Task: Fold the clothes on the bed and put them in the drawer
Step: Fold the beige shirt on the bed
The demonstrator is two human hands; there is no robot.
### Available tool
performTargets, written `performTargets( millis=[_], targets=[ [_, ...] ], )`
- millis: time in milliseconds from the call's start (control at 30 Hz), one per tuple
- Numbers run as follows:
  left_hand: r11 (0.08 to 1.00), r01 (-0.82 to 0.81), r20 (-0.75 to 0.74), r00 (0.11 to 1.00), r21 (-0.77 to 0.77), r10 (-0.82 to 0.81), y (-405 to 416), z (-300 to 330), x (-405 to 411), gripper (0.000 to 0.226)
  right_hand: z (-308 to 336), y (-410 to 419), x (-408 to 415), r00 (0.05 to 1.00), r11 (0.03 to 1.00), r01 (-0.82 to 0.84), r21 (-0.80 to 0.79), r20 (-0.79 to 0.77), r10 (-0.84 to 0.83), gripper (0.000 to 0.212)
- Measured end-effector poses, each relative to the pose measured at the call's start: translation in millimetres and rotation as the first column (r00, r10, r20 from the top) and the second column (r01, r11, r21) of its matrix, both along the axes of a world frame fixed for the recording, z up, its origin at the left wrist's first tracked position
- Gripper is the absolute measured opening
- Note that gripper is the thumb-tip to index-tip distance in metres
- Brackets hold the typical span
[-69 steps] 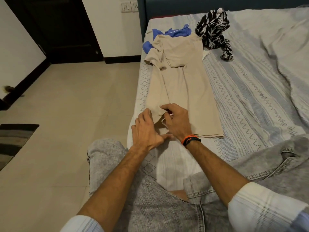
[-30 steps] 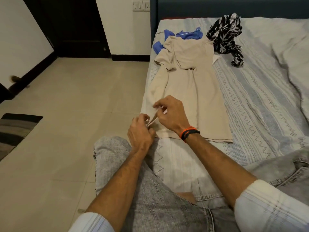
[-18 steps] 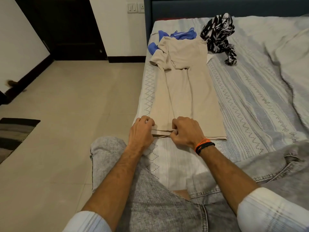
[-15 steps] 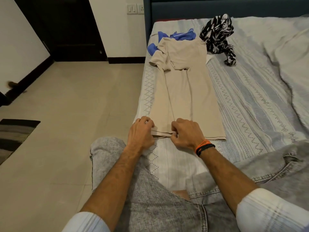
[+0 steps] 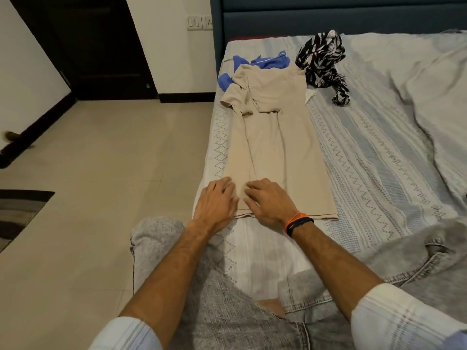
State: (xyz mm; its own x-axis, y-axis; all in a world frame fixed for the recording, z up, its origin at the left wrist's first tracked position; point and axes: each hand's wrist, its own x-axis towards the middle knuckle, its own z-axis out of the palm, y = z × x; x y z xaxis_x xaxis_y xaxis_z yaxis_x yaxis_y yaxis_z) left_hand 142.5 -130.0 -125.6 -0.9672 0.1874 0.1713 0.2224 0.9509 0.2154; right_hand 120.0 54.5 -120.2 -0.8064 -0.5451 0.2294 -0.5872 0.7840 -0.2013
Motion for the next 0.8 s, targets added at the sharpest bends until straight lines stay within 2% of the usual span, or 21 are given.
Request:
performTargets(
  millis=[67, 167, 267, 333, 400, 467, 600, 700, 800],
  targets=[
    [1.0, -0.013, -0.02, 1.0, 0.022, 0.014, -6, -1, 0, 0.052, 1, 5, -1, 0.996, 0.994, 0.079, -0.075, 0.053, -0.076, 0.034],
    [0.996, -0.039, -0.032, 0.999, 0.076, 0.041, -11, 8, -16, 0.035, 14, 3, -15, 0.967, 0.958, 0.228, -0.176, 0.158, -0.201, 0.035],
    [0.981, -0.089, -0.007, 0.996, 0.173, 0.092, -6, 25, -42, 0.025, 30, -3, -35, 0.92, 0.868, 0.37, -0.33, 0.264, -0.291, 0.016],
    [0.953, -0.149, 0.032, 0.989, 0.263, 0.145, -2, 34, -61, 0.029, 38, -8, -54, 0.869, 0.787, 0.474, -0.395, 0.353, -0.346, 0.017],
    [0.908, -0.228, 0.105, 0.973, 0.352, 0.204, -1, 39, -77, 0.032, 40, -13, -69, 0.803, 0.728, 0.561, -0.394, 0.473, -0.362, 0.026],
    [0.847, -0.318, 0.194, 0.947, 0.426, 0.258, -1, 42, -104, 0.033, 40, -18, -90, 0.739, 0.708, 0.614, -0.349, 0.569, -0.361, 0.035],
    [0.776, -0.416, 0.327, 0.902, 0.475, 0.283, -5, 42, -151, 0.038, 35, -30, -118, 0.648, 0.668, 0.68, -0.303, 0.675, -0.353, 0.052],
    [0.738, -0.438, 0.354, 0.892, 0.514, 0.283, -2, 40, -187, 0.038, 32, -39, -136, 0.602, 0.61, 0.721, -0.329, 0.734, -0.314, 0.048],
    [0.795, -0.354, 0.237, 0.934, 0.493, 0.268, 3, 42, -228, 0.031, 28, -44, -149, 0.549, 0.57, 0.756, -0.321, 0.784, -0.288, 0.04]
  ],
)
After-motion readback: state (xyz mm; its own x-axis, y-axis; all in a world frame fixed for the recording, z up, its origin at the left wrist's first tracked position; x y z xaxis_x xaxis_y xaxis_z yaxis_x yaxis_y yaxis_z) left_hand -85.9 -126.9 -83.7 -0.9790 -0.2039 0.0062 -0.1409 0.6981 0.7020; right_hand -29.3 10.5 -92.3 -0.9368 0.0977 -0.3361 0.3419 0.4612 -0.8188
